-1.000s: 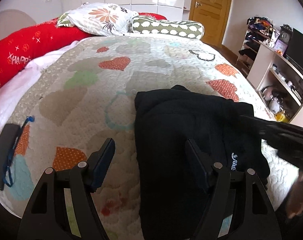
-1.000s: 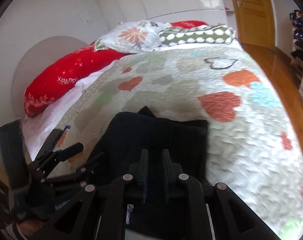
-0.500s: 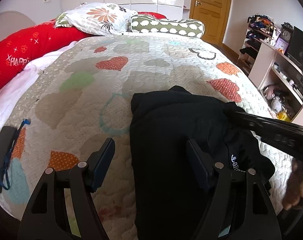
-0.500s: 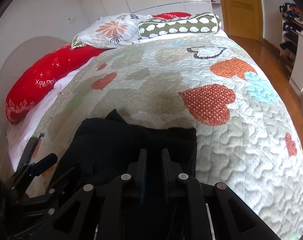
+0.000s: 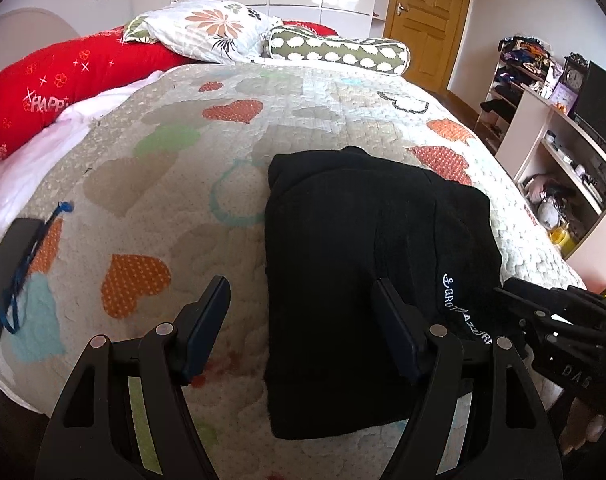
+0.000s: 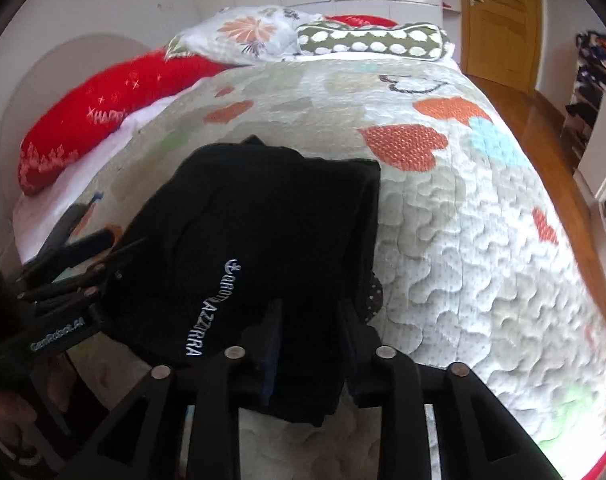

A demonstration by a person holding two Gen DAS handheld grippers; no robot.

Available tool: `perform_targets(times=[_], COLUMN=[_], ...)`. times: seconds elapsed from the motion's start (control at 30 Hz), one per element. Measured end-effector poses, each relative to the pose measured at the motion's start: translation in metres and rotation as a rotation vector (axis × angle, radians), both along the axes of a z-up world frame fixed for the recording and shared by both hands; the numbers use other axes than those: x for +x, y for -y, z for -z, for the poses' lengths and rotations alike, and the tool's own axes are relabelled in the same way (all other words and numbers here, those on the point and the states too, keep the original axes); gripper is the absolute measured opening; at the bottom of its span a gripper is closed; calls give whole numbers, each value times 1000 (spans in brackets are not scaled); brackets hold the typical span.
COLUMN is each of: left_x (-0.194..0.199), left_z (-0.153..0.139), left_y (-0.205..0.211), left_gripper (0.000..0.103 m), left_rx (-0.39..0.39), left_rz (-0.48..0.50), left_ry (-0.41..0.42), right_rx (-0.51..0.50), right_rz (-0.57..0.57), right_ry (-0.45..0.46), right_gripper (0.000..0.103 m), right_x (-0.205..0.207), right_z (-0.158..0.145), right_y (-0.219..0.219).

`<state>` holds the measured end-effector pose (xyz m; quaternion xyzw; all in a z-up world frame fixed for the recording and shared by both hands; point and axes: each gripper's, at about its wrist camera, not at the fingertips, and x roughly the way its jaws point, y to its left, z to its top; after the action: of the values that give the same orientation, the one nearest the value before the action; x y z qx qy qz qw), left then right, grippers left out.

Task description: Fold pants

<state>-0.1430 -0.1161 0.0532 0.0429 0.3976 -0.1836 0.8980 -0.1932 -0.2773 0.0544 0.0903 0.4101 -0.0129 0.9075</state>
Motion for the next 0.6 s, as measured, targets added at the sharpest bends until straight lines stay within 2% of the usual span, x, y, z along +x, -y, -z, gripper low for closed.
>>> perform_targets(times=[0.13,0.4,0.6], left_x=[0,-9,-11], left_z=[-3,-12,-14], left_y=[-1,-7,-11], left_gripper=[74,74,74], left_rx=[-5,-3,-13], left_rz=[-2,6,4], left_ry=[-3,5,1], right_rx=[21,48,116], right_rz=[3,27,54], right_ry=[-10,32,53], right_gripper=[35,36,47], right_x=[-2,-7,-7], right_z=[-8,-24,-28], right_y=[5,7,12])
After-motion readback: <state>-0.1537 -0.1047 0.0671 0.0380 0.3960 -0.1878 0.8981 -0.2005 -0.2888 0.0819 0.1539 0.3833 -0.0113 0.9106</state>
